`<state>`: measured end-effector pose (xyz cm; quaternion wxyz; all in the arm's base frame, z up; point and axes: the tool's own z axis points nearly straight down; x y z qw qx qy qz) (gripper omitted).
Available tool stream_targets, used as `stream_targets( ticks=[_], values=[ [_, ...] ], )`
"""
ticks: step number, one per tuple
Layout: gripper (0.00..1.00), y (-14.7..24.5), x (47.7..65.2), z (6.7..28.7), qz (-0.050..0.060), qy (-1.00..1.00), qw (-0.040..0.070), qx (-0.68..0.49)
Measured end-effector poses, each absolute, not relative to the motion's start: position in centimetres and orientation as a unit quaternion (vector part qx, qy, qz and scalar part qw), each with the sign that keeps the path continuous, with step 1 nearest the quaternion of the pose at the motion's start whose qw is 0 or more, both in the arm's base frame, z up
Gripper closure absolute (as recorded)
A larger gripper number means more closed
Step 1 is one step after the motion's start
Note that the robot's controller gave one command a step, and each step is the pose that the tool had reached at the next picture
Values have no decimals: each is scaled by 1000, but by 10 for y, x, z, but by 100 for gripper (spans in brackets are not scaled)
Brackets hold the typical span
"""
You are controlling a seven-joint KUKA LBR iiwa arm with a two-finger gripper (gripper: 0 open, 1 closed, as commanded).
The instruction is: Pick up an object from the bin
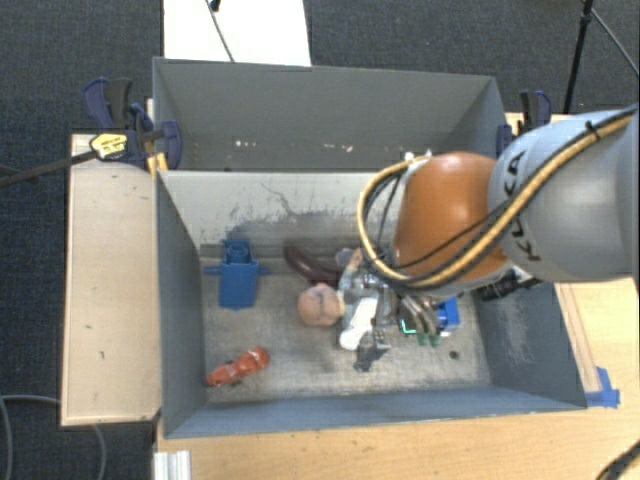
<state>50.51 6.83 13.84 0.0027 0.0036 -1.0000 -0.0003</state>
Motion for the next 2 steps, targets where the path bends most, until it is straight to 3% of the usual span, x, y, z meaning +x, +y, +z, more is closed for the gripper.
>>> stream_targets(
  ticks=[1,2],
  values=[
    [0,68,507,141,-1,-1000,-1,3],
    [100,56,540,95,9,-990,-44,131]
  ],
)
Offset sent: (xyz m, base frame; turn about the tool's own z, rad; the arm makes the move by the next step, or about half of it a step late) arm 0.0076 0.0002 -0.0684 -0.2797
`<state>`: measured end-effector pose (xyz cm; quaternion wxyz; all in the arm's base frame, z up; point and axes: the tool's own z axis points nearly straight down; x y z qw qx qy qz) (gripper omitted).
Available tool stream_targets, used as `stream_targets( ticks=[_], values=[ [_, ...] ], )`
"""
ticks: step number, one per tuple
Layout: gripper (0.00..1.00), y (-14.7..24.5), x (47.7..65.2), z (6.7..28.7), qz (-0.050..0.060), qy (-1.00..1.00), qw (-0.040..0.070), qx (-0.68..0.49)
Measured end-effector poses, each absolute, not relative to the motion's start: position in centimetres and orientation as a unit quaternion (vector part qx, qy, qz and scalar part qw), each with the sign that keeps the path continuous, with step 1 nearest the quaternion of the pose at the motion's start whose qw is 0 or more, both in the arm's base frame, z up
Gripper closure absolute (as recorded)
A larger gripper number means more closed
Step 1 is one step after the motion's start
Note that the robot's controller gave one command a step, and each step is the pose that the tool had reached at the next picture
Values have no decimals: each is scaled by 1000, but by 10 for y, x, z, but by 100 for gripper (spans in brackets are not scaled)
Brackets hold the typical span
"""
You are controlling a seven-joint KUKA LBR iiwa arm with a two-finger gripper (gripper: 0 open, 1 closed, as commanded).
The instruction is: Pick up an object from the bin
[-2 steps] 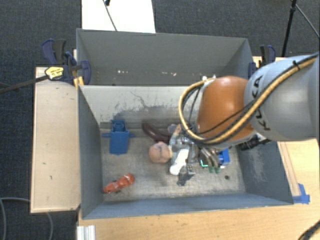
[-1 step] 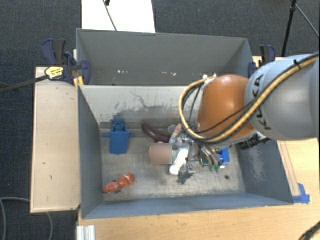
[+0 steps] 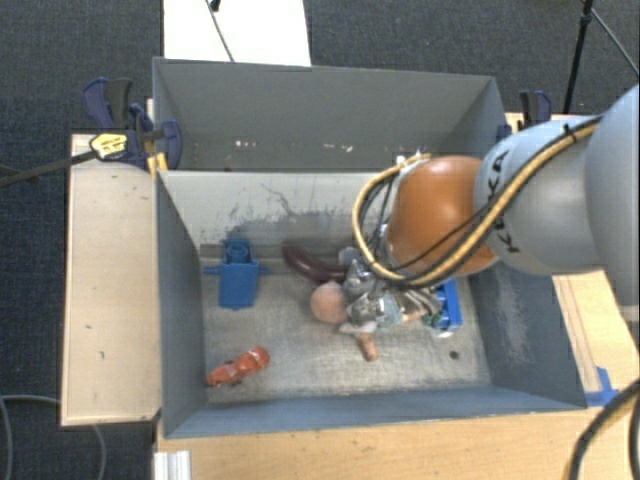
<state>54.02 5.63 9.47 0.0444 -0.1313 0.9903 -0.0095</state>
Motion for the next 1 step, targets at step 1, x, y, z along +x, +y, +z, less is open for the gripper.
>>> stream_targets(
  ticks=[1],
  values=[
    [100,56,540,95,-9,990,44,-131]
  ],
)
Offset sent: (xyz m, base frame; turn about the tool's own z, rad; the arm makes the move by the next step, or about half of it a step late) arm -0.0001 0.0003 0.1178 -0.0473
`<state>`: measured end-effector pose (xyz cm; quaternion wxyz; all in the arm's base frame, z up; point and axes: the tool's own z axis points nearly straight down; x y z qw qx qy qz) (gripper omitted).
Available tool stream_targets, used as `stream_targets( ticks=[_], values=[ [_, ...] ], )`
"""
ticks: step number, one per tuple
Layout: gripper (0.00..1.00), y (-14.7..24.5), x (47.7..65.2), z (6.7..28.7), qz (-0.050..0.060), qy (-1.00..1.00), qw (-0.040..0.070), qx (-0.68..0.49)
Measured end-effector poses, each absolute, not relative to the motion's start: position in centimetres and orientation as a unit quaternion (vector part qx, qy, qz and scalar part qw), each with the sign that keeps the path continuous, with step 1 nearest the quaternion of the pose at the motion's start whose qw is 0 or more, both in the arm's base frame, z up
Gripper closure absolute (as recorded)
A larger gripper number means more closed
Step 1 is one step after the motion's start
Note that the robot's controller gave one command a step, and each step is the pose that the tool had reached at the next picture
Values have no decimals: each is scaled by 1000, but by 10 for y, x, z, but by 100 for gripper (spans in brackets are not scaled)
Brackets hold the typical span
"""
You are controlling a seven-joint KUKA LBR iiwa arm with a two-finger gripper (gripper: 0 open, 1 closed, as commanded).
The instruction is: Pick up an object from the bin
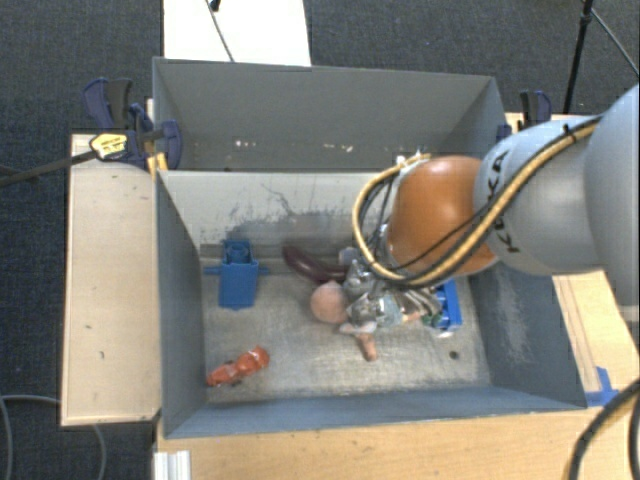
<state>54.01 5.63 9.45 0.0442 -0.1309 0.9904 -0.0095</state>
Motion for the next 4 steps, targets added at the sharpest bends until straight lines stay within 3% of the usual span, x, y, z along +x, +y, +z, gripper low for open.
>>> stream_targets(
  ticks=[1,2,3,4],
  values=[
    [100,61,531,97,-6,990,32,-134],
    [100,60,531,97,-6,991,32,-133],
    [100,66,517,115,-1,990,9,-139],
    [100,66,498,170,0,990,-2,-143]
  ],
)
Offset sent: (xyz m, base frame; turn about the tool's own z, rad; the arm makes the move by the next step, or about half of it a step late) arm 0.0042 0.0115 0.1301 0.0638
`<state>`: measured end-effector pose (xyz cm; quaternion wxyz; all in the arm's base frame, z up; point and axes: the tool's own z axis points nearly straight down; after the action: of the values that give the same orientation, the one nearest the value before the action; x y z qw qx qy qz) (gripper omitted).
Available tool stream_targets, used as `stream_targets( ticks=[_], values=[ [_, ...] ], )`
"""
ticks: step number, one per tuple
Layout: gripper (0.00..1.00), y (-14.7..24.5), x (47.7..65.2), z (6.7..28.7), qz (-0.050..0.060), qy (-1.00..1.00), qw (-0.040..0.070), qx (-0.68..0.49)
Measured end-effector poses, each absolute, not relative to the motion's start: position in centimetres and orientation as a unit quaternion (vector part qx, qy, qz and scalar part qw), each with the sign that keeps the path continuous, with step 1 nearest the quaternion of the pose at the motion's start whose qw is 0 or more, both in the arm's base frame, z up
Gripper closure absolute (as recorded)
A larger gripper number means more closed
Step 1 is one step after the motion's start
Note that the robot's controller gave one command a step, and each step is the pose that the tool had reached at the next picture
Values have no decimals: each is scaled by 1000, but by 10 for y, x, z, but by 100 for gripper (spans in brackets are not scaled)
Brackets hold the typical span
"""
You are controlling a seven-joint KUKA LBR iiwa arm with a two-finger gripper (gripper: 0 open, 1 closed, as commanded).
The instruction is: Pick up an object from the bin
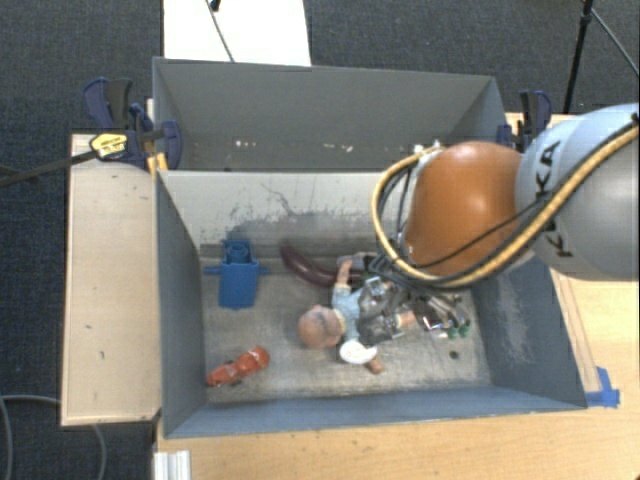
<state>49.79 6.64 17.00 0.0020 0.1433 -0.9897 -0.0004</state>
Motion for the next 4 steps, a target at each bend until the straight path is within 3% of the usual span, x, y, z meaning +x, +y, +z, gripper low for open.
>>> stream_targets(
  ticks=[1,2,3,4],
  values=[
    [0,102,544,114,-1,-998,-1,64],
    [0,101,544,116,-1,-998,-1,64],
    [100,105,550,75,-2,-971,10,238],
    [100,105,550,75,-2,-971,10,238]
  ],
)
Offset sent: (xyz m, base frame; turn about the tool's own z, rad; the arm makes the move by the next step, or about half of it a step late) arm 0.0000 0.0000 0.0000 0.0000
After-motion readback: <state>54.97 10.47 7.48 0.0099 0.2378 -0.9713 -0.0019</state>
